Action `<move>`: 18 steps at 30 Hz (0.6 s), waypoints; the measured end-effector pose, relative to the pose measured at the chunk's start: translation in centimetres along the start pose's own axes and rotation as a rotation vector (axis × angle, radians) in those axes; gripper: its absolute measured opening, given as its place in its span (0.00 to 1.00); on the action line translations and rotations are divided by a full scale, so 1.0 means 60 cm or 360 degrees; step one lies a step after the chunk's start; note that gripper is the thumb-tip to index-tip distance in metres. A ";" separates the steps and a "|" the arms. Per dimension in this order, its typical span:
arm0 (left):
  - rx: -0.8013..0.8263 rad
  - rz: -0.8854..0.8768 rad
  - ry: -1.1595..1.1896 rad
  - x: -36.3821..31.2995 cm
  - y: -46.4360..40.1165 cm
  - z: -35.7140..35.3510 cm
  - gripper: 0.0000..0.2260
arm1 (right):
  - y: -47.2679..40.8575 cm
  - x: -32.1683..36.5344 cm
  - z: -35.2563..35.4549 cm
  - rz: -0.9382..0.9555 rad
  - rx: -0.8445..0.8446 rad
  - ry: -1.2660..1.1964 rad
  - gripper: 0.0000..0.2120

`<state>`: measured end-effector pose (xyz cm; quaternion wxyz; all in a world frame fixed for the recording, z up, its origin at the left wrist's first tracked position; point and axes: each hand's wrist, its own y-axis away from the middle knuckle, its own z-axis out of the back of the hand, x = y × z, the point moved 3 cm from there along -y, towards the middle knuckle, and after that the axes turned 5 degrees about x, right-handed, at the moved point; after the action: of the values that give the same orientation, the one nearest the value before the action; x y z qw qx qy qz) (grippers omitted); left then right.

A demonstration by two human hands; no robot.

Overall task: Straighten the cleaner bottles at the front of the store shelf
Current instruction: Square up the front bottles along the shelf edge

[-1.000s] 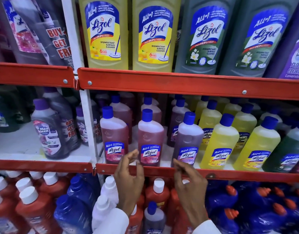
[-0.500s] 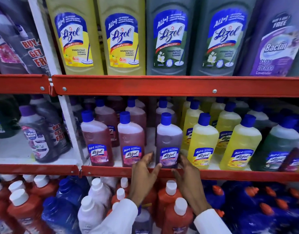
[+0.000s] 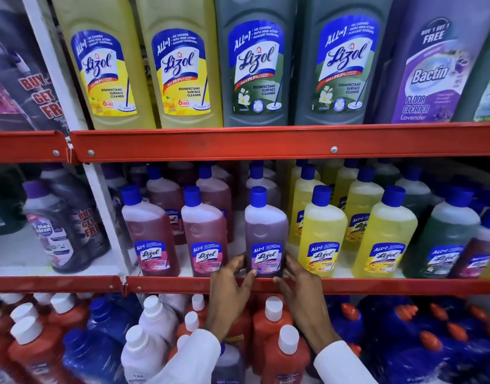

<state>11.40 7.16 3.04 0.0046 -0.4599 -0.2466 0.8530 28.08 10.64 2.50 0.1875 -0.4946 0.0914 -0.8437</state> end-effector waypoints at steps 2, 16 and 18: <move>-0.0139 0.0028 0.0065 -0.001 0.012 0.000 0.17 | 0.013 -0.003 0.015 -0.0026 -0.0082 0.0012 0.27; 0.0067 -0.0098 -0.0133 -0.094 0.031 -0.145 0.20 | 0.030 -0.088 0.153 -0.0108 -0.0254 0.0248 0.31; 0.0156 -0.0132 -0.0203 -0.101 0.018 -0.154 0.18 | 0.020 -0.091 0.157 -0.0114 -0.0190 0.0250 0.31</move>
<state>22.42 8.65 3.13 0.0469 -0.3932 -0.2231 0.8907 38.93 12.03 2.37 0.1197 -0.4404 0.1383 -0.8790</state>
